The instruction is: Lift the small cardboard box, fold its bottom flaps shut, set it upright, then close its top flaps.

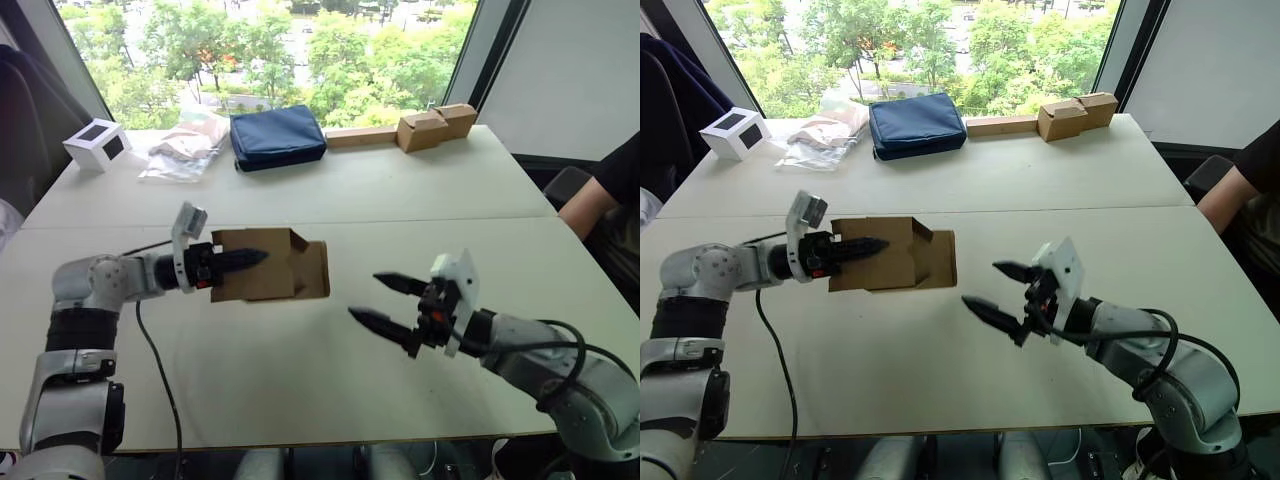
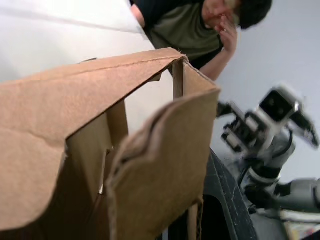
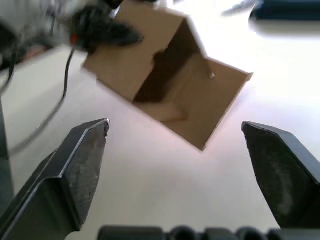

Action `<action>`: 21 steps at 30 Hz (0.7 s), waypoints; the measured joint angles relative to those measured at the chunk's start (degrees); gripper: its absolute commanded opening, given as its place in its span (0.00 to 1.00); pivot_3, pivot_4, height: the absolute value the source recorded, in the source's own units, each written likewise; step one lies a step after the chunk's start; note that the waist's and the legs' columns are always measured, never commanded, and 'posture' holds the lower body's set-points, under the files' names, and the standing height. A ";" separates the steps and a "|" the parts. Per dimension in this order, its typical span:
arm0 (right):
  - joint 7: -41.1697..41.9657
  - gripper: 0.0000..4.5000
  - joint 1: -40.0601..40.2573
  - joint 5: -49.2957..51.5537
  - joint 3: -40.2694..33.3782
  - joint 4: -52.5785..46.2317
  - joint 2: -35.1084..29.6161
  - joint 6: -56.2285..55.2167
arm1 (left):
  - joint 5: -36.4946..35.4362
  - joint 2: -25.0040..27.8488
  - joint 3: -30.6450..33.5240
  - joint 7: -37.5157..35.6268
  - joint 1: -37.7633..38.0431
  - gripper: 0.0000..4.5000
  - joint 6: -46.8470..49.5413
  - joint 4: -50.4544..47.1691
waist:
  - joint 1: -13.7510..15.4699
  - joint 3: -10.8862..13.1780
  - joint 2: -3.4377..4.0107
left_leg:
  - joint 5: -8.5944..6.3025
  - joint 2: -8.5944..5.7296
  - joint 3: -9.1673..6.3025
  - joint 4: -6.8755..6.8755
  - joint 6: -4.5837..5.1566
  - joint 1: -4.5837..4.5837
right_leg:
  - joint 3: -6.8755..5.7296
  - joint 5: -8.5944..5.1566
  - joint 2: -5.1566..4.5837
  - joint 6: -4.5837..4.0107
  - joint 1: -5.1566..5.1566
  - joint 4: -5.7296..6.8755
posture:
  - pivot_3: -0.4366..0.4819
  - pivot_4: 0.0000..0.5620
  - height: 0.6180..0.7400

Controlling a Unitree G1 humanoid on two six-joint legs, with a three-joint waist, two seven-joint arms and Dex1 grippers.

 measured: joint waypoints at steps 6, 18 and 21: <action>-8.61 0.37 -12.05 -1.75 -0.64 8.89 6.31 -2.11 | 1.76 2.54 -0.63 -3.58 -8.33 0.00 -6.05 -1.33 | -0.15 -0.02 0.03 | 0.18 -0.07 0.09 -0.12 -0.31 0.00 | 0.01 0.00 0.13 0.00 -0.14 0.15 | 0.48 0.27 0.98; -12.26 0.01 -25.39 -7.10 4.79 18.30 16.18 -6.78 | 4.80 0.50 -2.26 -6.56 -16.37 0.00 -12.30 4.42 | -1.50 -0.01 0.02 | 0.08 -0.10 0.11 -0.05 -0.09 -0.07 | 0.06 -0.01 0.22 -0.02 -0.40 0.79 | 0.48 0.27 0.98; -11.42 0.01 -25.41 -7.70 5.87 18.65 17.12 -7.51 | 4.77 -0.11 -2.25 -6.69 -16.36 0.00 -12.30 4.39 | -1.51 -0.01 0.02 | 0.08 -0.10 0.10 -0.05 -0.08 -0.06 | 0.07 -0.01 0.22 -0.02 -0.40 0.79 | 0.48 0.27 0.98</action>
